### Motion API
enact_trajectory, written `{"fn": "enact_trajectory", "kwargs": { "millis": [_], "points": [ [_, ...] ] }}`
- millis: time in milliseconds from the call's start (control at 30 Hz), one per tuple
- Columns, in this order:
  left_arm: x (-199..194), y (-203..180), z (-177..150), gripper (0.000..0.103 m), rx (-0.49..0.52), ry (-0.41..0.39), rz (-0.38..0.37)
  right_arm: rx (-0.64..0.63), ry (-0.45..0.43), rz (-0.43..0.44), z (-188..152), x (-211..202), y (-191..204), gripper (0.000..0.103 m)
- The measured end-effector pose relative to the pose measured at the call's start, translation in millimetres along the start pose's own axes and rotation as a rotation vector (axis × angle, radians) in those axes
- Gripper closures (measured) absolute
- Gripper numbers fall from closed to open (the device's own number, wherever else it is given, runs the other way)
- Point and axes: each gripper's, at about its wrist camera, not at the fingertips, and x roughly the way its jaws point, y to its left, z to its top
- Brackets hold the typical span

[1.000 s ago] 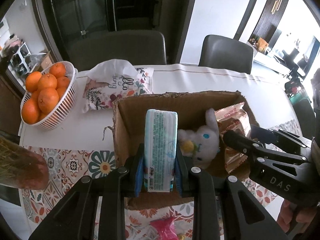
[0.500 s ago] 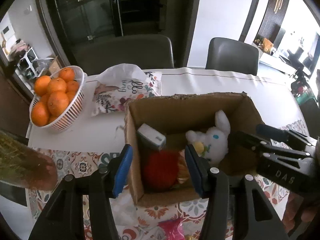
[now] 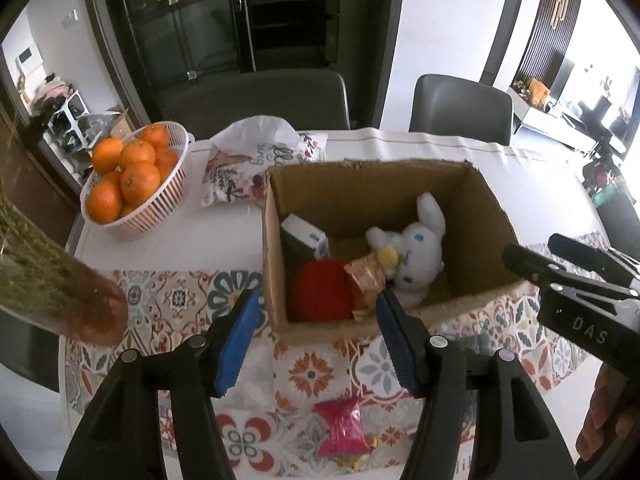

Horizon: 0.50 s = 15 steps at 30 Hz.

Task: Organize soft objects
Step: 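Move both tools back toward the green glove and pink packet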

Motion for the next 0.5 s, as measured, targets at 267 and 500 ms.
{"fn": "enact_trajectory", "kwargs": {
  "millis": [267,500],
  "points": [
    [-10.9,-4.7,-30.3,0.039,0.007,0.024,0.011,-0.013,-0.007,-0.045,-26.6,-16.7,-3.2,0.029],
    [-14.4,-10.1,-55.5,0.033,0.021,0.045,0.046,-0.003,0.025,-0.060,-49.2,-14.8,-11.4,0.026]
  ]
}}
